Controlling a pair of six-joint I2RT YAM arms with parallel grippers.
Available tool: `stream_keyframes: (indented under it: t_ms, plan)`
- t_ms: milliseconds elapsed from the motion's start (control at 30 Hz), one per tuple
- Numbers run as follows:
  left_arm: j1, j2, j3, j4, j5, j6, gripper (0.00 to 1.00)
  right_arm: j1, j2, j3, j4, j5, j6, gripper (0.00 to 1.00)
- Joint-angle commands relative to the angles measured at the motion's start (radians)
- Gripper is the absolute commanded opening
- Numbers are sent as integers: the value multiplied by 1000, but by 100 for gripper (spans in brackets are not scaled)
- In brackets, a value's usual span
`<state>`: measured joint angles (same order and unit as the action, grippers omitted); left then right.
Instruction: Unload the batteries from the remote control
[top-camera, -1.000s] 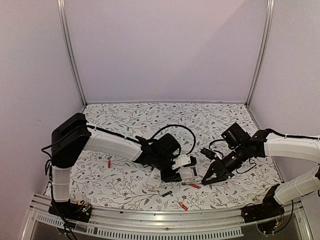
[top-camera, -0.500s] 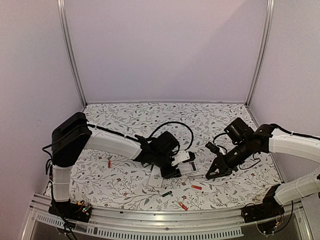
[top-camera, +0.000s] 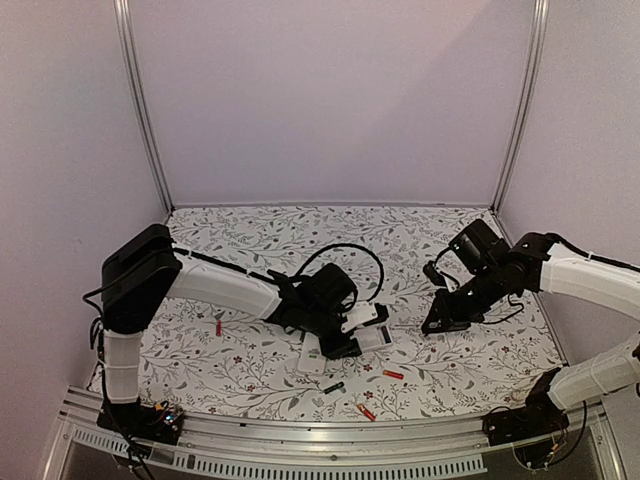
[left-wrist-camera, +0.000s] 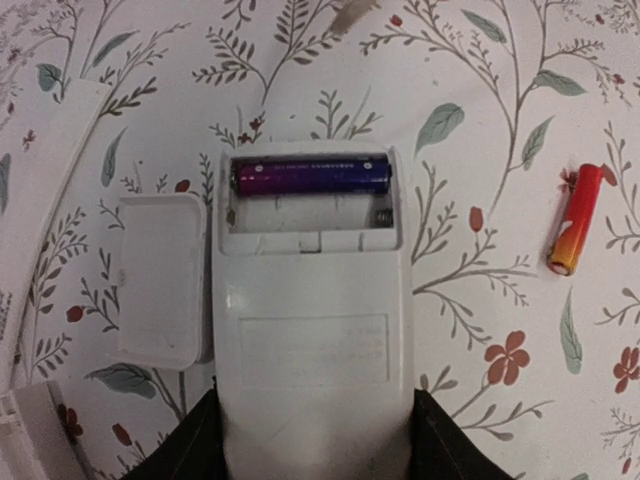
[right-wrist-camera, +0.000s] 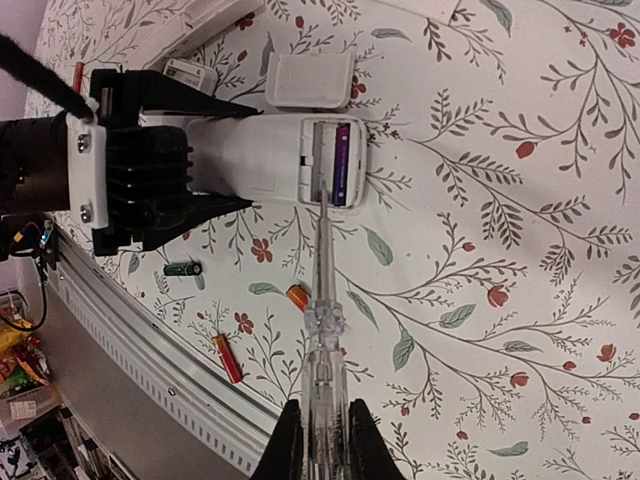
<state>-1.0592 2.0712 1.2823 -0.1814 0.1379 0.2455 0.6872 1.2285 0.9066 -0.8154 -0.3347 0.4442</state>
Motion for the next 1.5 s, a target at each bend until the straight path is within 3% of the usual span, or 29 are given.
stream_keyframes:
  t_ms: [0,1233,1467]
  plan:
    - [-8,19,-2,-76,-18,9,33,16,55,32,-23,59,-3,0]
    - [-20,41,20,-96,-26,17,31,86,285,118,-64,127,-14,0]
    - [-20,45,15,-95,-6,24,30,69,303,66,53,-15,-23,0]
